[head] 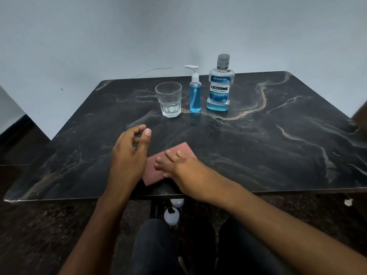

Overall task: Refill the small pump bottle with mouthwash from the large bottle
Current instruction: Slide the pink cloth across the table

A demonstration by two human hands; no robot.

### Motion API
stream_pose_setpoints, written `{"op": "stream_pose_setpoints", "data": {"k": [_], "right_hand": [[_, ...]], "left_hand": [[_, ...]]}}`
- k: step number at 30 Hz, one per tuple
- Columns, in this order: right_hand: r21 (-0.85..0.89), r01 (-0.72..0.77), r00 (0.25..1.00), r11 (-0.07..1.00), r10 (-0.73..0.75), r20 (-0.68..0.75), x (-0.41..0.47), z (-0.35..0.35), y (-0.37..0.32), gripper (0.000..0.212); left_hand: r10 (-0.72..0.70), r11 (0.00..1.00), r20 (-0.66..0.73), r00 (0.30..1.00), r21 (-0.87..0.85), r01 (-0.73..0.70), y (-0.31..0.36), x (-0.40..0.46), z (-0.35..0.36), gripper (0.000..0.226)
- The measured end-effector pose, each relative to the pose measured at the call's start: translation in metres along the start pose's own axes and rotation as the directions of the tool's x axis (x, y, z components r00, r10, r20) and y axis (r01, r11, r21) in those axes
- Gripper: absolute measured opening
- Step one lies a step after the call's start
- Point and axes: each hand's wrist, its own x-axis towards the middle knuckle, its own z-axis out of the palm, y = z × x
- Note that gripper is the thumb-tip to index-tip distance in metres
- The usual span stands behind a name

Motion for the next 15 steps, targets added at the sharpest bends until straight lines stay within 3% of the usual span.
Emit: {"op": "stream_pose_setpoints", "data": {"k": [4,11,15], "right_hand": [[0.069,-0.063,0.998,0.996,0.062,0.013,-0.040,-0.028,0.013,0.036],[0.277,-0.139,0.919,0.951,0.228,-0.321,0.002,-0.080,0.023,0.017],[0.242,-0.155,0.934,0.958,0.222,-0.280,0.065,-0.088,0.026,0.021]], "left_hand": [[-0.026,0.999,-0.018,0.999,-0.045,0.025,-0.008,-0.006,-0.014,0.031],[-0.103,0.989,-0.013,0.995,-0.112,0.101,-0.016,0.001,-0.019,0.022],[-0.121,0.990,-0.019,0.993,-0.070,0.119,-0.019,0.025,-0.018,0.021]]}}
